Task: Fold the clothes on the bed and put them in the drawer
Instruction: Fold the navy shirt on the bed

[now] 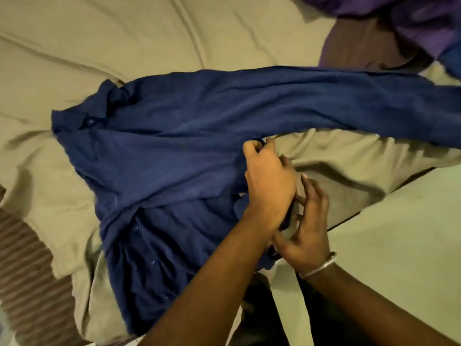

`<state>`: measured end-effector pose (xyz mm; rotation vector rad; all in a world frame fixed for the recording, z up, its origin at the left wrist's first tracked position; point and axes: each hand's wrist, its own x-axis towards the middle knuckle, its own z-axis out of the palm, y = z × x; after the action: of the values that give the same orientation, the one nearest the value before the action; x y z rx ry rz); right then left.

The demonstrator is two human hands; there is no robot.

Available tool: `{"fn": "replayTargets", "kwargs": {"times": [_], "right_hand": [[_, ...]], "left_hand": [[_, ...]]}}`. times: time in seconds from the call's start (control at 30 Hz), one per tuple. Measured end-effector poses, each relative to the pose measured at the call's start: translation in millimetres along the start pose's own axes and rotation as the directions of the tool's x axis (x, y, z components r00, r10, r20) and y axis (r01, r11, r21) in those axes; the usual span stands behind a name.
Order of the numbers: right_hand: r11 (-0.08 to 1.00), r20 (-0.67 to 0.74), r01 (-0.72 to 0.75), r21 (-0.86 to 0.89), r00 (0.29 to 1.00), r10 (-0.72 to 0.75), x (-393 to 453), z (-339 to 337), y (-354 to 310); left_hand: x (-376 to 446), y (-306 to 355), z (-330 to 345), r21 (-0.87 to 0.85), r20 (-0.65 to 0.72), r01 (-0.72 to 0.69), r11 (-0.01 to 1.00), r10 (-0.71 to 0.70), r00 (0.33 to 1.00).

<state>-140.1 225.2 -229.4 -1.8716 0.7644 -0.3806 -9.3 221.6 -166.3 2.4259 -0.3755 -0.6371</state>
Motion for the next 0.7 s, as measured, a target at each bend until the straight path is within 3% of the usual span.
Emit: {"fn": "replayTargets", "kwargs": {"times": [0.07,0.13,0.2,0.23,0.27,0.3,0.43,0.47,0.53,0.63,0.7], "right_hand": [[0.998,-0.131,-0.056,-0.017,0.990,0.054,11,1,0],[0.995,-0.197,-0.097,-0.024,0.976,0.091,21,-3,6],[0.986,-0.215,-0.132,-0.106,0.971,0.107,28,-4,14],[0.977,-0.223,-0.148,-0.153,0.968,0.112,30,-3,20],[0.969,-0.229,-0.145,-0.199,0.968,0.098,32,-5,24],[0.964,-0.232,-0.111,-0.243,0.971,0.053,32,-8,29],[0.871,-0.030,0.270,-0.411,0.951,-0.309,15,-13,38],[0.833,0.050,0.320,-0.451,0.941,-0.335,11,-10,44],[0.822,0.132,0.287,-0.491,0.958,-0.256,8,1,54],[0.929,-0.019,0.166,-0.330,0.983,-0.182,13,6,57],[0.998,-0.194,-0.004,0.063,0.981,0.016,17,-5,55]], "left_hand": [[16,5,10,-0.043,0.055,0.036,0.998,-0.034,0.998],[35,8,19,-0.216,0.172,0.185,0.959,-0.150,0.974],[49,8,23,-0.423,0.326,0.360,0.832,-0.231,0.917],[54,9,24,-0.523,0.412,0.468,0.712,-0.269,0.871],[59,5,27,-0.582,0.502,0.559,0.591,-0.280,0.819],[62,0,28,-0.597,0.560,0.587,0.546,-0.240,0.793],[74,-22,11,-0.532,0.731,0.585,0.612,-0.016,0.682],[79,-25,9,-0.526,0.742,0.593,0.610,-0.011,0.671],[84,-27,7,-0.539,0.759,0.602,0.589,0.031,0.650],[87,-27,8,-0.551,0.774,0.610,0.569,0.076,0.628],[89,-29,8,-0.517,0.777,0.569,0.640,0.071,0.626]]}}
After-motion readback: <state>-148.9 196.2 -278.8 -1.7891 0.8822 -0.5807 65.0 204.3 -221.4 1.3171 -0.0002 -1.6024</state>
